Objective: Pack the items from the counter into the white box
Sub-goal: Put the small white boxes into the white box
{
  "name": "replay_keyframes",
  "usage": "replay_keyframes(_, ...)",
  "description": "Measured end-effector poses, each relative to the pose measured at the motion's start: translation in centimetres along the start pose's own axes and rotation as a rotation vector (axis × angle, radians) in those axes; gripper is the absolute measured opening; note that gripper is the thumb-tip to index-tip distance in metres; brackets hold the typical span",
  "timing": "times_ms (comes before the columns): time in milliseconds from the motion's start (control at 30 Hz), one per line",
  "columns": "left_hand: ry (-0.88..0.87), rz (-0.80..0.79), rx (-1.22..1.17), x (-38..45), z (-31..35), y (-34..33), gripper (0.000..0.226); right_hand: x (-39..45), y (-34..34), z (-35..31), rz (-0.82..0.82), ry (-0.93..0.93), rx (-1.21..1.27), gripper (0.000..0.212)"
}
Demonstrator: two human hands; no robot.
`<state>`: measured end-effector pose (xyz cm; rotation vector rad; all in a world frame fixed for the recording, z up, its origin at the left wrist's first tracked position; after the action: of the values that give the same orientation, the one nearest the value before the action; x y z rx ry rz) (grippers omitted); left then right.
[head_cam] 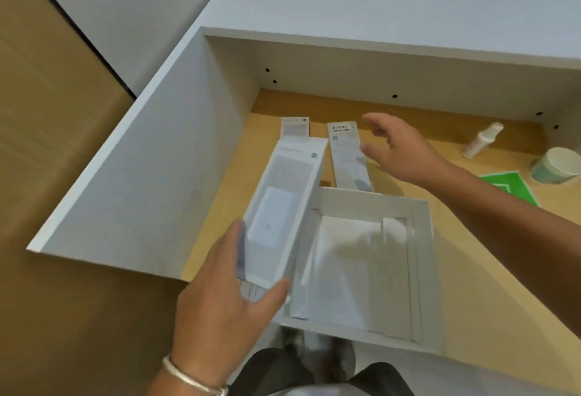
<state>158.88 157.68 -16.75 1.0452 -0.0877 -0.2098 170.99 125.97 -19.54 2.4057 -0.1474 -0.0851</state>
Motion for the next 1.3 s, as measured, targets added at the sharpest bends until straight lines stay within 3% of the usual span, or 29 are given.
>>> replay_keyframes(133, -0.091, -0.075, 0.123, -3.2, 2.2, -2.3, 0.083, -3.4, 0.8, 2.4, 0.008, -0.038, 0.050, 0.057)
replay_keyframes(267, -0.036, -0.132, 0.279, -4.1, 2.1, -4.6, 0.071, -5.4, 0.8, 3.1, 0.000, -0.056, 0.072, 0.058)
replay_keyframes(533, 0.005, -0.235, 0.470, -5.0, 0.6, -4.6, 0.080, -6.4, -0.2, 3.4, 0.005, -0.091, 0.068, 0.057)
replay_keyframes(867, 0.000, -0.384, 0.586, -4.8, 1.6, 0.1, 0.085, -6.3, -0.9, 3.8, 0.025, -0.077, 0.097, 0.053)
replay_keyframes(1000, -0.028, -0.378, 0.577, -1.9, 1.5, -3.2, 0.077, -5.8, -0.8, 3.8, 0.018, -0.088, 0.058, 0.054)
replay_keyframes(1133, 0.014, -0.423, 0.553, 0.5, 0.8, -8.2, 0.087, -5.7, -0.8, 4.9, 0.018, -0.115, -0.004, 0.056)
replay_keyframes(1300, 0.161, -0.601, 0.555, 1.3, -0.7, -12.4, 0.104, -6.8, -2.1, 6.5, -0.054, -0.122, -0.145, 0.055)
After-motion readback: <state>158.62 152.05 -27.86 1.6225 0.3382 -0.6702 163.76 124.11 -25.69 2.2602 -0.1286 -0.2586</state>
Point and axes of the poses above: each hand's wrist, its own x-axis towards the middle knuckle, its own y-axis out of the back of the hand, z = x × y, the point moved 6 cm from there along x, towards the middle knuckle, and after that the axes turned 6 degrees about x, right-handed, at the moved point
